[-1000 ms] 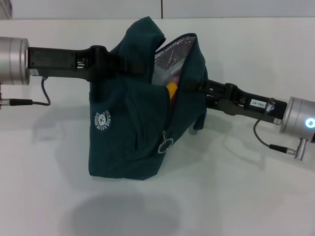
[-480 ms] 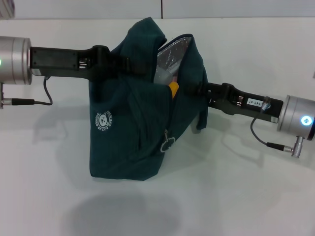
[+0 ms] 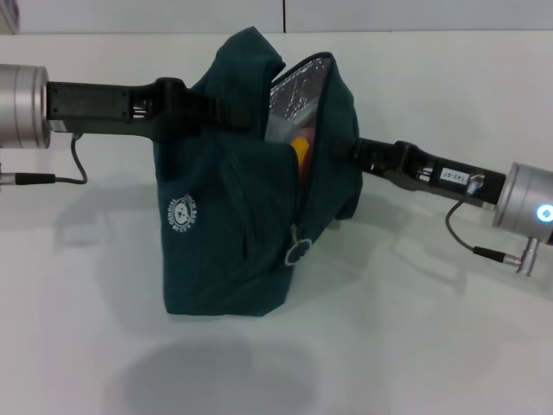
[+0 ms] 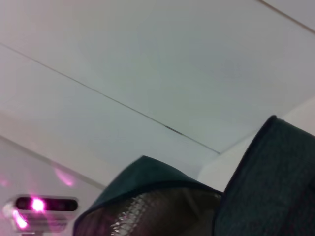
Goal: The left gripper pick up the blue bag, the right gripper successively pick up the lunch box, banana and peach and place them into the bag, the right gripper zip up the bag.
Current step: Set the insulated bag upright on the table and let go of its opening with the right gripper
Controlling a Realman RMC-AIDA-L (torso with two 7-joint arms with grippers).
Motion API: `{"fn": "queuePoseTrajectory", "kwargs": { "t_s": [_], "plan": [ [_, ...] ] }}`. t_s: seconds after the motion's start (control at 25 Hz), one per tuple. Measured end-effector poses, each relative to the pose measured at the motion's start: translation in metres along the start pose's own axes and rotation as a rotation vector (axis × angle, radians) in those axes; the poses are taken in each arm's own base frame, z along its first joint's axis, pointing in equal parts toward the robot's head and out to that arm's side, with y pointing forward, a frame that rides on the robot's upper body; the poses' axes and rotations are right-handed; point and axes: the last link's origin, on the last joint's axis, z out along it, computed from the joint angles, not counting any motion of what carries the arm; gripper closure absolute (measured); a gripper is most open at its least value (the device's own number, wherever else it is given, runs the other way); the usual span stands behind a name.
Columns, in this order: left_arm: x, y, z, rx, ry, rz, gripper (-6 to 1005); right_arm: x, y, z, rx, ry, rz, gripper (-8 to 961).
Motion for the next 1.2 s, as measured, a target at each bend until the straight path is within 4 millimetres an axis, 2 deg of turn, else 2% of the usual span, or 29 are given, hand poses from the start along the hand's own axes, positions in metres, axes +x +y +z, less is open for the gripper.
{"fn": "queuePoseTrajectory", "kwargs": {
  "t_s": [0.12,0.4,0.6,0.76,0.96,1.2],
  "plan": [
    [0.001,0.0,-0.003,-0.005,0.016,-0.002,971,-0.005,0.005,-0.006,-0.029,-0.032,-0.039,628],
    [0.0,-0.001,-0.005,-0.02,0.052,-0.022,972,-0.024,0.018,-0.03,-0.136,-0.143,-0.111,661],
    [-0.004,-0.009,0.002,-0.027,0.078,-0.07,972,-0.033,0.026,-0.043,-0.18,-0.149,-0.168,688],
    [-0.007,-0.018,0.013,0.005,0.093,-0.101,971,-0.031,0.025,-0.045,-0.174,-0.12,-0.21,720],
    [-0.011,-0.023,0.023,0.021,0.095,-0.105,971,-0.022,0.018,-0.036,-0.119,-0.06,-0.248,791],
    [-0.011,-0.024,0.025,0.023,0.098,-0.105,972,-0.021,0.016,-0.034,-0.11,-0.057,-0.281,836]
  ]
}}
